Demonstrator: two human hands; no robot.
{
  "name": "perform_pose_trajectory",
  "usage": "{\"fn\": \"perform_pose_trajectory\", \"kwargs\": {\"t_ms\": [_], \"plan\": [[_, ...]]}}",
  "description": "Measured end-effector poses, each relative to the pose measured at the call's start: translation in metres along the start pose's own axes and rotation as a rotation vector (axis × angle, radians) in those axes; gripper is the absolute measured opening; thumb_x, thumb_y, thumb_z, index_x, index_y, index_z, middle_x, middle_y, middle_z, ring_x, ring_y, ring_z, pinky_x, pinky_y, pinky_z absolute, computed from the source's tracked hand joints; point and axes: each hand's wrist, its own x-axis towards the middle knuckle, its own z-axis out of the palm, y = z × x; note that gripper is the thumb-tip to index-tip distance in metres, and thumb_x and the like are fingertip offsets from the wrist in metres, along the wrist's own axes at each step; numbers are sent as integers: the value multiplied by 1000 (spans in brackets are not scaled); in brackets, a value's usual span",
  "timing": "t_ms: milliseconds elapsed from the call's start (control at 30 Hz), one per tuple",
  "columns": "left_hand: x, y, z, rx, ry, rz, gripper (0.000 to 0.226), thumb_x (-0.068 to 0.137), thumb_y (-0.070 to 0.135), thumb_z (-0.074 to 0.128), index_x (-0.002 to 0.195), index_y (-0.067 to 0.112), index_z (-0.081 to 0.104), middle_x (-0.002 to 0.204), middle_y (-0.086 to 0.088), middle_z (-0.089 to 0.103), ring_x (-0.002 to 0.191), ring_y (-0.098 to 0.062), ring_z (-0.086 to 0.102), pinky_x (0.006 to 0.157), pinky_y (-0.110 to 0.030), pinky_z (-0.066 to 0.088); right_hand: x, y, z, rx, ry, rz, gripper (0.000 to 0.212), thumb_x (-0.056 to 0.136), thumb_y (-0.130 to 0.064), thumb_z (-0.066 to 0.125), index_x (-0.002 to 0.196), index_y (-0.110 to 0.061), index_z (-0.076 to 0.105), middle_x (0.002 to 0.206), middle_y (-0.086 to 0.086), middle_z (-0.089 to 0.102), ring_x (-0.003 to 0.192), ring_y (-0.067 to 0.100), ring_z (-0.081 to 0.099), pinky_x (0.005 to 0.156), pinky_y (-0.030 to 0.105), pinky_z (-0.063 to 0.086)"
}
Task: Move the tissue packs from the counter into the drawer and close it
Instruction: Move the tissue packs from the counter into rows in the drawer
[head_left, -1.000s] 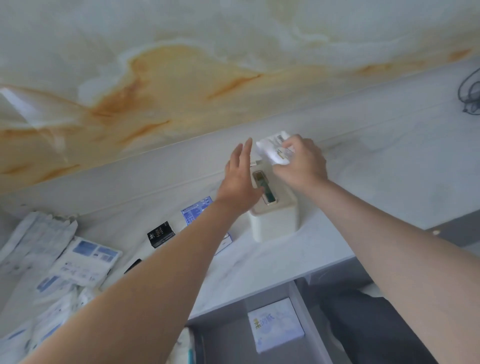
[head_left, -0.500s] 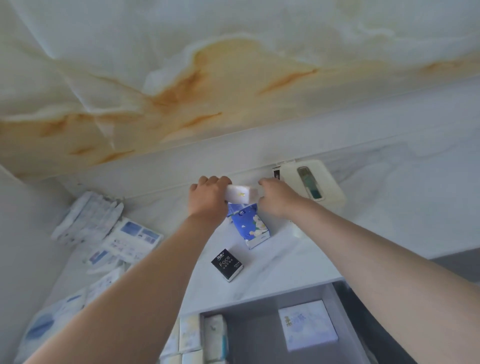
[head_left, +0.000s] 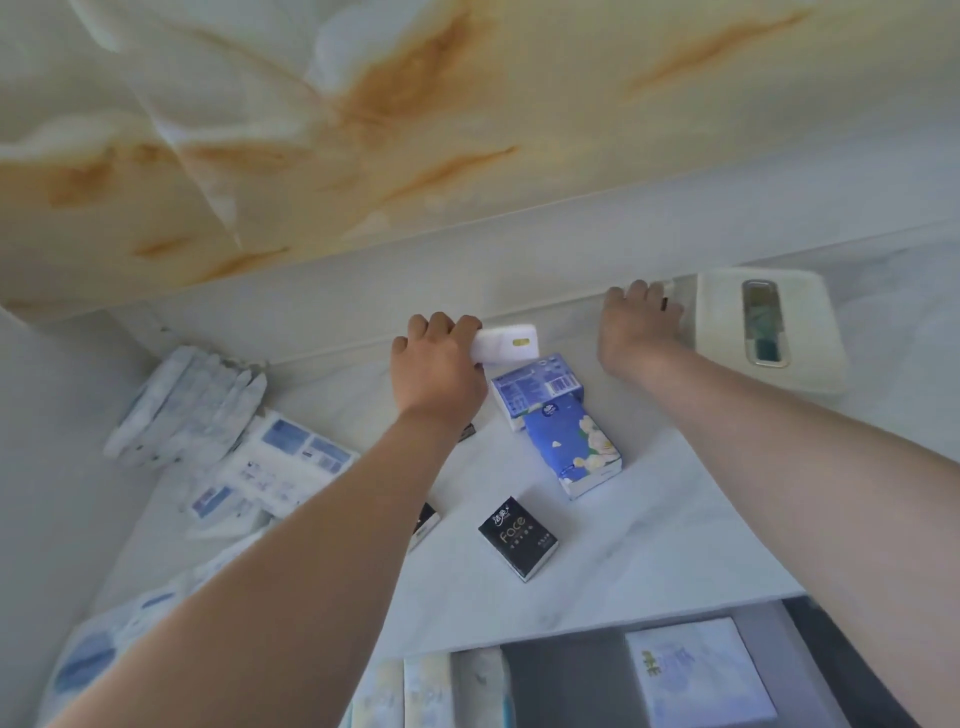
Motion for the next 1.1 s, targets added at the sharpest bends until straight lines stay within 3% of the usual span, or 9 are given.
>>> {"fn": "perform_pose_trajectory", "kwargs": {"t_ms": [167, 233, 400, 600, 700, 800, 933, 1033, 1100], "plan": [[7, -7, 30, -32, 15, 4, 36, 75, 18, 64, 111, 23, 67, 98, -6, 64, 95, -32, 53, 69, -33, 29, 27, -1, 25, 17, 27, 56, 67, 89, -1, 48, 148, -12, 18, 158, 21, 10, 148, 40, 7, 106, 60, 33], [8, -7, 39, -43, 2, 5, 36, 76, 20, 63, 112, 24, 66, 100, -4, 65, 97, -32, 53, 70, -33, 28, 30, -2, 29, 48, 90, 83, 66, 86, -1, 53, 145, -11, 24, 152, 22, 20, 143, 41, 18, 100, 52, 42], [4, -8, 48, -100, -33, -57, 34, 81, 26, 61, 115, 24, 64, 105, -3, 65, 101, -31, 52, 73, -34, 30, 32, -4, 31, -32, 112, 97, 63, 90, -8, 54, 146, -5, 26, 141, 21, 39, 134, 36, 34, 100, 42, 40], [-6, -19, 32, -135, -7, -110, 31, 81, 27, 65, 111, 22, 66, 100, -3, 65, 98, -31, 54, 71, -34, 34, 13, -16, 15, -387, 64, -72, 39, 89, -20, 51, 128, -17, 56, 130, 11, 49, 125, 33, 37, 104, 43, 32], [-18, -33, 17, -160, 0, -128, 31, 82, 27, 65, 112, 23, 65, 99, -2, 65, 96, -30, 53, 71, -34, 38, 6, -20, 21, -151, -35, -94, 41, 92, -20, 51, 133, -13, 50, 142, 15, 33, 136, 39, 28, 109, 53, 32], [-29, -47, 6, -170, -27, -147, 32, 84, 29, 65, 116, 24, 63, 101, 0, 64, 98, -27, 52, 70, -32, 35, -1, -14, 24, 81, -79, -159, 49, 92, -32, 57, 133, -8, 44, 137, 14, 40, 132, 35, 36, 101, 47, 42], [-36, -52, 1, -200, -57, -223, 33, 86, 32, 63, 119, 26, 61, 102, 1, 63, 100, -25, 51, 70, -30, 33, -11, -9, 20, 101, 59, -278, 46, 89, -35, 61, 127, -13, 48, 129, 11, 49, 124, 31, 42, 101, 43, 36], [-38, -45, 0, -237, -86, -263, 33, 88, 32, 62, 120, 27, 59, 103, 2, 62, 102, -25, 50, 70, -31, 34, -14, -8, 21, 85, -49, -231, 44, 89, -34, 61, 128, -17, 52, 136, 12, 36, 131, 33, 30, 103, 45, 36], [-37, -41, -1, -238, -107, -250, 33, 88, 33, 61, 121, 26, 58, 104, 1, 62, 103, -26, 50, 69, -31, 36, -14, -5, 24, 96, -129, -213, 38, 91, -23, 59, 128, -16, 54, 136, 12, 35, 132, 33, 30, 101, 47, 41]]}}
